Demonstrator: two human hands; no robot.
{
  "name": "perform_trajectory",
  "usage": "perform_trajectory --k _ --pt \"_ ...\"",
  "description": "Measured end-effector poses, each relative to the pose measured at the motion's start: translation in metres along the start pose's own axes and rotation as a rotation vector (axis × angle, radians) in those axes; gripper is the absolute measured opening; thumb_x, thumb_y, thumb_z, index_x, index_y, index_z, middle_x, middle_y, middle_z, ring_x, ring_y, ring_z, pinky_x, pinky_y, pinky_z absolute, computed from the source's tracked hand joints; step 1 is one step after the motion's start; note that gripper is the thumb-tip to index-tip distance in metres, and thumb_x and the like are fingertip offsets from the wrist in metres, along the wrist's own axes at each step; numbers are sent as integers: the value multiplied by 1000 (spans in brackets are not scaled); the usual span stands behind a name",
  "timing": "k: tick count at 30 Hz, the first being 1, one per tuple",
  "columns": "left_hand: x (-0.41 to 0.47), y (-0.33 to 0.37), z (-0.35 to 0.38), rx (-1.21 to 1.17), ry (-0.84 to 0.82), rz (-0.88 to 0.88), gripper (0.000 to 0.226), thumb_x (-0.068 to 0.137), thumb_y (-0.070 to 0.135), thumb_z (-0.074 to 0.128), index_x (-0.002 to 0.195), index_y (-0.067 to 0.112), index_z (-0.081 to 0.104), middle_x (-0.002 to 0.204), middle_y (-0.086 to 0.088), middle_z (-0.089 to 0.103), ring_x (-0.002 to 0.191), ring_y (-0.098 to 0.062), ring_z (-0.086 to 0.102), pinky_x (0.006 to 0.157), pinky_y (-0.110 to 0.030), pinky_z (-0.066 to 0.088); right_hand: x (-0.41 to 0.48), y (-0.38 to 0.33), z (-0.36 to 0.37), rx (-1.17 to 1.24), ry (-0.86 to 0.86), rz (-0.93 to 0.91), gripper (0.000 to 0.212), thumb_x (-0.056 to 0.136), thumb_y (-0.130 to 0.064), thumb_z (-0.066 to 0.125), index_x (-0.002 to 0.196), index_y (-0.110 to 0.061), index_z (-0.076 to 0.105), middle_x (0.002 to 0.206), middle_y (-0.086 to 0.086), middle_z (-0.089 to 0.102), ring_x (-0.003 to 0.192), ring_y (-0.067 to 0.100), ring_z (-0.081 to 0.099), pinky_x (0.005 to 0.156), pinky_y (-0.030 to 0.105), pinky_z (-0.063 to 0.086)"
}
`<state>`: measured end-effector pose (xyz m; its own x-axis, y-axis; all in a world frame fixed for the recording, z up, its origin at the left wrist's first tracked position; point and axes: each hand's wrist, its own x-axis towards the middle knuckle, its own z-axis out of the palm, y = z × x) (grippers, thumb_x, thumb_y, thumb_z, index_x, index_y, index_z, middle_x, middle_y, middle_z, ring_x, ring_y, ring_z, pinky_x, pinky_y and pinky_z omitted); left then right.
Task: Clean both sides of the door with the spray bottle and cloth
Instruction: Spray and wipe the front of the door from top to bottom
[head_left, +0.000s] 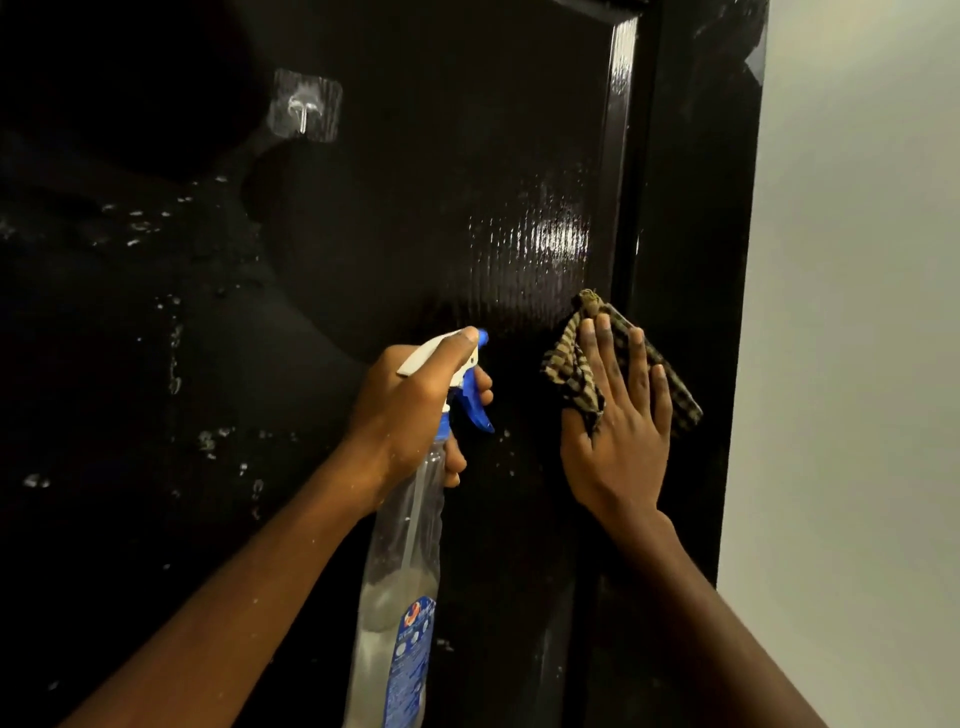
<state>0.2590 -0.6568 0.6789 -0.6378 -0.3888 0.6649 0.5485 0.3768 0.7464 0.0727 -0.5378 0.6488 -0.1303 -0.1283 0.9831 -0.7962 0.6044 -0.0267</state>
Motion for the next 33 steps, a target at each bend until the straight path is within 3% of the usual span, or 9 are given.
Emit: perform_trajectory --k 6,11,15,19,21,23,26,30,33 --pt "-30 -29 -15 70 20 -45 57 86 58 46 83 6 67 87 -9 73 39 -31 52 45 -37 49 -17 -24 0 285 35 183 64 96 -41 21 160 -35 18 166 -20 9 153 2 -8 126 37 -5" --pt "-44 -35 -29 117 42 -62 56 93 54 48 79 2 63 66 -7 67 36 -30 49 43 -36 47 -19 -54 6 392 43 240 61 96 -42 19 156 -43 6 161 -30 -4 153 2 -13 124 33 -11" --pt "-57 -38 -42 136 136 -28 46 100 39 46 80 2 64 46 2 58 35 -29 50 44 -36 47 -52 -75 19 19 -22 -4 67 97 -46 28 161 -29 19 169 -6 10 157 19 1 126 45 6" --pt "-71 -46 -61 181 199 6 29 98 28 53 84 7 68 45 1 60 34 -30 54 47 -35 48 -104 -79 33 -85 -79 -235 67 95 -48 36 159 -29 27 167 -3 18 156 22 10 126 44 8" --pt "-83 -50 -72 175 184 -1 27 94 32 60 84 9 69 47 -10 60 37 -29 56 46 -33 48 -108 -65 32 -101 -47 -166 68 93 -44 38 158 -30 25 167 -3 17 156 20 7 126 41 5" --pt "-93 -55 -84 155 177 -16 28 91 35 63 83 9 69 49 -22 58 40 -29 57 45 -33 49 -90 -58 27 -61 24 55 71 92 -39 37 160 -29 18 167 -6 12 156 19 3 126 42 4" --pt "-100 -59 -98 131 165 -66 22 89 33 64 83 13 70 45 -15 56 43 -24 57 45 -24 47 -40 -78 21 27 71 299 72 93 -41 29 161 -30 8 169 -7 0 156 18 -5 126 45 0" --pt "-96 -56 -113 85 183 -91 25 90 36 63 82 13 70 49 -2 60 41 -22 55 46 -25 47 -19 -124 31 -61 34 106 71 95 -46 30 162 -27 14 170 -2 6 157 22 -1 126 44 2" --pt "-90 -52 -121 47 178 -105 26 89 37 62 82 14 71 71 -3 72 37 -21 52 46 -31 47 -60 -143 42 -85 -47 -103 67 97 -47 31 160 -28 20 168 -4 8 157 23 4 126 44 7"
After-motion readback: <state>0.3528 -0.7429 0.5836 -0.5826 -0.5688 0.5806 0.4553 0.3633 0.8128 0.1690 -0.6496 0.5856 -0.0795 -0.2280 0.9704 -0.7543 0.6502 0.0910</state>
